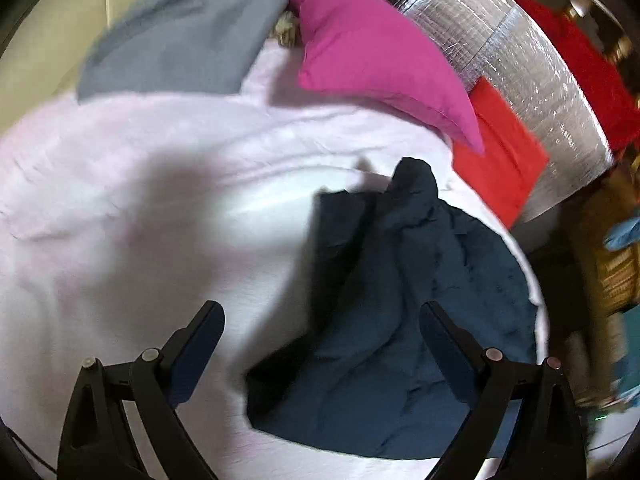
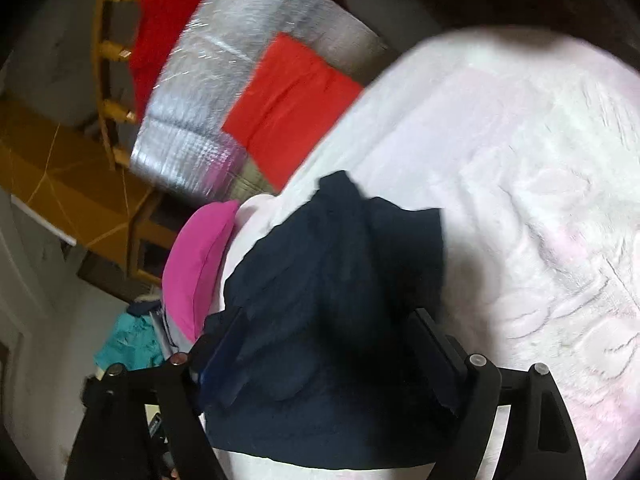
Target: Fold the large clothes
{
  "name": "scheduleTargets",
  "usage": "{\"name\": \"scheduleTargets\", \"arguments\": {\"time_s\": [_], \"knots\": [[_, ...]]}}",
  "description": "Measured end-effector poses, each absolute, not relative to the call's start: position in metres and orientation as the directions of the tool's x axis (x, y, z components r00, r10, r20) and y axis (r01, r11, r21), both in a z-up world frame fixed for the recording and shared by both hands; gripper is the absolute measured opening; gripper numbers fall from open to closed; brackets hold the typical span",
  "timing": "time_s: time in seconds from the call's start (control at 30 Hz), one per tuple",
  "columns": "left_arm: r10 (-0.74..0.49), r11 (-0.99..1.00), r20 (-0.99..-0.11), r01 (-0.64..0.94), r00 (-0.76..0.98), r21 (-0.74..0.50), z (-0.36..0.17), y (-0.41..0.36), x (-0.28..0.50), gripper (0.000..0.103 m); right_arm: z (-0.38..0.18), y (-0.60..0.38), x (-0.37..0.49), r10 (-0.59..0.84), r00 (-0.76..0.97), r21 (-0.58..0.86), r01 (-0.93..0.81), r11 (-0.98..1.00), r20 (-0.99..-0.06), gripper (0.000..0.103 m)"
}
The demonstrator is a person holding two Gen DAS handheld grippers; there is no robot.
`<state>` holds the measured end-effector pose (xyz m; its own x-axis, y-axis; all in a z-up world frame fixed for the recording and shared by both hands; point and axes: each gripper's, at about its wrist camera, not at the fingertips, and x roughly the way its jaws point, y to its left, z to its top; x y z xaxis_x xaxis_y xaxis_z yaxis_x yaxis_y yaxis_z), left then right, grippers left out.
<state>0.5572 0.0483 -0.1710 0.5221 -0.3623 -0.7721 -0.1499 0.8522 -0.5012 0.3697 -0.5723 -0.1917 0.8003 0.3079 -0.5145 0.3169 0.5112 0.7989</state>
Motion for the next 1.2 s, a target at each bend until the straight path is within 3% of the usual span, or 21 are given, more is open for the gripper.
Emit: {"name": "scheduleTargets", "arguments": {"time_s": [0.33, 0.6, 0.7, 0.8, 0.83, 0.9, 0.93, 1.0, 1.1, 1.2], "knots": [[-0.428, 0.827, -0.814, -0.192, 0.393, -0.528, -0.215, 0.036, 0.587, 0.098, -0.246, -0.571, 0.414, 0.391, 0.665, 0.74, 0.383, 0.552, -0.636, 0.085], [-0.558, 0.75, -0.75, -0.173, 0.355, -0.639, -0.224, 0.024, 0.59, 0.098, -0.246, -0.543, 0.434, 0.409, 0.676, 0.731, 0.29, 0.618, -0.614, 0.088], [-0.58, 0.755, -0.745, -0.126, 0.33, -0.643, -0.223, 0.007, 0.589, 0.098, -0.245, -0.53, 0.442, 0.369, 0.675, 0.691, 0.295, 0.66, -0.639, 0.082], [-0.559, 0.773, -0.754, -0.112, 0.345, -0.625, -0.222, -0.001, 0.59, 0.097, -0.242, -0.525, 0.445, 0.347, 0.679, 0.678, 0.306, 0.668, -0.648, 0.068], [-0.572, 0.755, -0.736, -0.117, 0.363, -0.645, -0.221, 0.0, 0.589, 0.095, -0.241, -0.525, 0.444, 0.339, 0.681, 0.677, 0.313, 0.667, -0.649, 0.064], [-0.571, 0.747, -0.727, -0.128, 0.381, -0.653, -0.218, -0.001, 0.589, 0.067, -0.236, -0.522, 0.444, 0.329, 0.691, 0.674, 0.308, 0.671, -0.643, 0.054], [-0.567, 0.748, -0.726, -0.127, 0.389, -0.652, -0.217, 0.0, 0.588, 0.064, -0.23, -0.52, 0.444, 0.324, 0.701, 0.673, 0.298, 0.677, -0.635, 0.046], [-0.575, 0.738, -0.711, -0.118, 0.404, -0.664, -0.212, 0.001, 0.584, 0.05, -0.216, -0.515, 0.442, 0.288, 0.721, 0.651, 0.287, 0.703, -0.63, 0.041], [-0.604, 0.711, -0.666, -0.082, 0.438, -0.699, -0.198, 0.005, 0.577, 0.046, -0.196, -0.513, 0.435, 0.254, 0.767, 0.645, 0.258, 0.719, -0.59, 0.039], [-0.592, 0.727, -0.683, -0.083, 0.429, -0.682, -0.197, 0.004, 0.576, 0.046, -0.194, -0.513, 0.434, 0.227, 0.777, 0.628, 0.259, 0.734, -0.587, 0.039]]}}
